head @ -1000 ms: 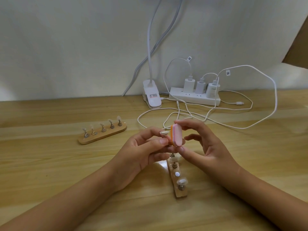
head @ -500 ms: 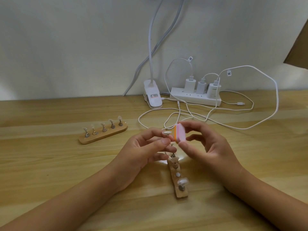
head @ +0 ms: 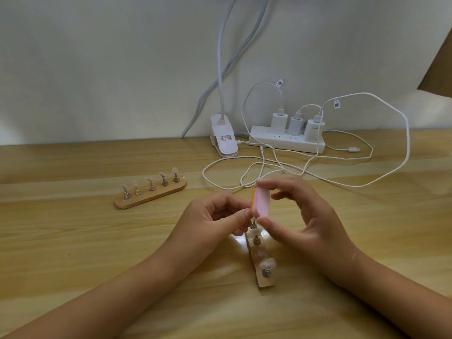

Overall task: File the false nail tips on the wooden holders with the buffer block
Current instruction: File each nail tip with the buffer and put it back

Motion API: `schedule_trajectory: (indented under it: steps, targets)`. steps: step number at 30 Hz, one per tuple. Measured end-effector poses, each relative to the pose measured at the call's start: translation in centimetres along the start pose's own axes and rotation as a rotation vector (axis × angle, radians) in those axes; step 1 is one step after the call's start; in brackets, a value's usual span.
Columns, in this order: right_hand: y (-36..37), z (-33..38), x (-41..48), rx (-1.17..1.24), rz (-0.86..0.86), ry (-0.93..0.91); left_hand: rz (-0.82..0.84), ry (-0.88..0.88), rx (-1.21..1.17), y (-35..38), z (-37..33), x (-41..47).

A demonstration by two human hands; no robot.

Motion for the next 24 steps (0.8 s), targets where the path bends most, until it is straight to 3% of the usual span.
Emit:
schedule_trajectory:
  steps: [6, 10, 14, 18, 22, 24]
  targets:
    - [-0.4, -0.6, 0.2, -0.03, -0.03, 0.053, -0.02, 0.024, 0.006, -0.2, -0.1, 0.0]
    - [0.2, 0.1, -0.1, -0.102, 0.022, -0.052, -0.009, 0.052, 0.069, 0.1, -0.3, 0.0]
    - [-0.3, -0.6, 0.1, -0.025, -0.015, 0.026, -0.03, 0.052, 0.081, -0.1, -0.3, 0.0]
    - [0.4, 0.0, -0.1, 0.001, 0.058, -0.029, 0.01, 0.082, 0.167, 0.3, -0.6, -0.1]
    - [-0.2, -1.3, 0.0, 0.114, 0.018, 0.128, -0.024, 0.072, 0.148, 0.2, -0.5, -0.2]
    - [0.0, -0.9, 0.0, 0.126, 0.051, 0.106, -0.014, 0.078, 0.182, 0.3, -0.4, -0.2]
Point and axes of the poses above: each hand's wrist, its own x-axis towards the middle knuckle, its own y-axis out of the palm, z = x × y, the point moved 5 cm from there along x, towards the middle knuckle, and after that the axes turned 5 degrees about z, right-handed, at the moved point
